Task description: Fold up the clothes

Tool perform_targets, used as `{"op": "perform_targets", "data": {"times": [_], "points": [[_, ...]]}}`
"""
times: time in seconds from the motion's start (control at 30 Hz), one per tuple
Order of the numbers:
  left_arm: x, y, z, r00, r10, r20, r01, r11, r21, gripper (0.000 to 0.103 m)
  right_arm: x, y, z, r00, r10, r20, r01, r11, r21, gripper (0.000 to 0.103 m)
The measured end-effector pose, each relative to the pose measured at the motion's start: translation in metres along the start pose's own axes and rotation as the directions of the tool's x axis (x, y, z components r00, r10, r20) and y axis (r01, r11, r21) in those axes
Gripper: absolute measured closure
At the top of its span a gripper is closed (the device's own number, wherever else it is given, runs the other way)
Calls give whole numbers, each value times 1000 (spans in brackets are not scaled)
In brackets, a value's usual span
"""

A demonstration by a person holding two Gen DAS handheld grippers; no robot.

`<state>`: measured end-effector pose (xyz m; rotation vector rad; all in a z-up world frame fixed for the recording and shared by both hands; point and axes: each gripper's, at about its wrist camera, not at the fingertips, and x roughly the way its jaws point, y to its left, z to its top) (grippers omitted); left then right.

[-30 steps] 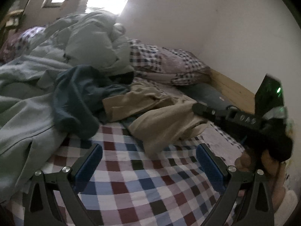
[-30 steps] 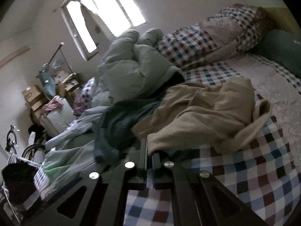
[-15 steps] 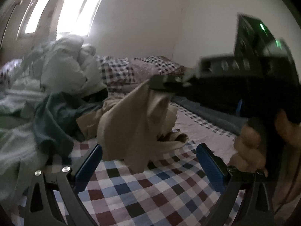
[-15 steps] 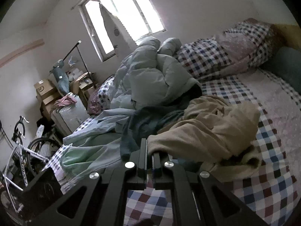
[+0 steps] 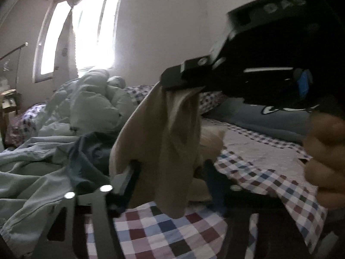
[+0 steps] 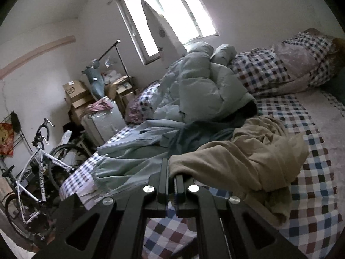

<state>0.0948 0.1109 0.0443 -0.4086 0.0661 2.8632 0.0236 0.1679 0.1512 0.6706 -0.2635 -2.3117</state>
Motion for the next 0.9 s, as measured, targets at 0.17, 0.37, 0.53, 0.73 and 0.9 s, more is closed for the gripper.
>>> {"op": "perform_targets", "data": {"times": [0.17,0.37,0.53,0.73,0.9], "points": [[-5,2,1,999,36,11,-36,999,-15,77,0,5,-2,999,29,-17,-29,1000,-9,101],[-1,15,2,996,91,-9,-91,995,-29,95,13,0,-11,998,7,-67,-8,1000,-21,99],[-5,43,7,994,111,-4,-111,986,-127,100,27,-11,-20,993,-34,-113,28,998,-54,90],[-9,69,9,988,151,-13,-150,967,-204,101,26,-29,-28,991,4,-130,-14,997,-70,54],[-10,78,11,984,176,-12,-174,959,-225,101,12,-54,-27,994,-18,-108,10,998,-66,37]]}}
